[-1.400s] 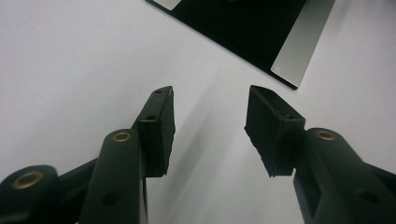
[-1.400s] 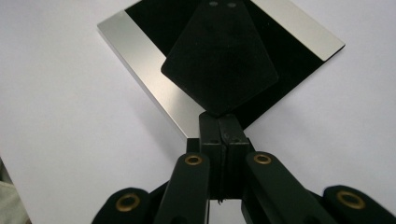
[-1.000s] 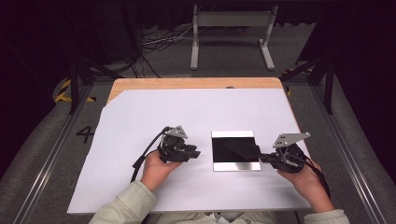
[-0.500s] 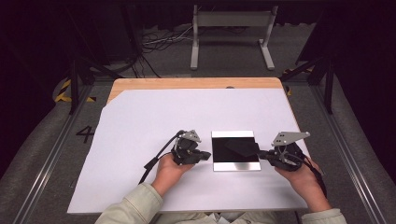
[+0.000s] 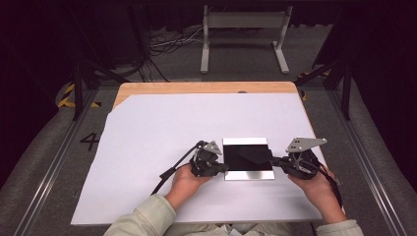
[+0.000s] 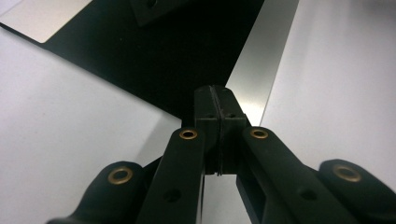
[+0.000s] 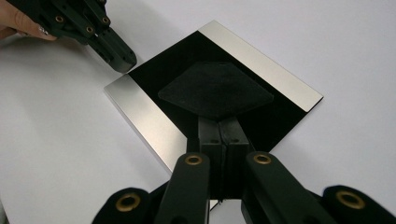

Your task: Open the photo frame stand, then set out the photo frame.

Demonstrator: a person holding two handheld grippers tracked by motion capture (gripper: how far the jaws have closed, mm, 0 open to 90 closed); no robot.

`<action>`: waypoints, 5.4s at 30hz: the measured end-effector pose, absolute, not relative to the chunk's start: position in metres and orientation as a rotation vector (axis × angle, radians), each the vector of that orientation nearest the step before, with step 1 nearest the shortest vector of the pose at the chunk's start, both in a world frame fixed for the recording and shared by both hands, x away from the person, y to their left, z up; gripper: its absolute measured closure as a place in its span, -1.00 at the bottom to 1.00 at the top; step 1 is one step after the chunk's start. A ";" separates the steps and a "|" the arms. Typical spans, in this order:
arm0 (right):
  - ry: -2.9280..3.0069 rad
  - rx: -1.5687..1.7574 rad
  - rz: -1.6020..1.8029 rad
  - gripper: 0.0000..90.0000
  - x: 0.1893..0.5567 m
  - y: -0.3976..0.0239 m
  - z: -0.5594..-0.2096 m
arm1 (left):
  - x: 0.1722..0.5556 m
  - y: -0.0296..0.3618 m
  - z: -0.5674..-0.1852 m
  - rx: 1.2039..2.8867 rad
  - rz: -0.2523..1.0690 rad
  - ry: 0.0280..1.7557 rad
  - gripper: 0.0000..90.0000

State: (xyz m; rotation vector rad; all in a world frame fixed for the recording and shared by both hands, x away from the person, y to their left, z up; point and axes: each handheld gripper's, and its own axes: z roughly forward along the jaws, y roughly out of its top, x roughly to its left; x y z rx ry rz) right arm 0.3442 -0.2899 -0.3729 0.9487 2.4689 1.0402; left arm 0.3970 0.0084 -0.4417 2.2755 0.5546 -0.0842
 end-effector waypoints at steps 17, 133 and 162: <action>2.465 0.992 1.052 0.94 0.345 -0.290 -0.373 | 0.388 0.000 -0.443 2.289 -0.050 0.503 1.00; 2.415 1.961 1.306 0.02 0.414 -0.309 -0.383 | 0.385 0.042 -0.426 2.228 0.006 0.568 0.45; 2.538 1.928 1.289 0.32 0.417 -0.291 -0.394 | 0.384 0.042 -0.425 2.226 0.016 0.566 0.47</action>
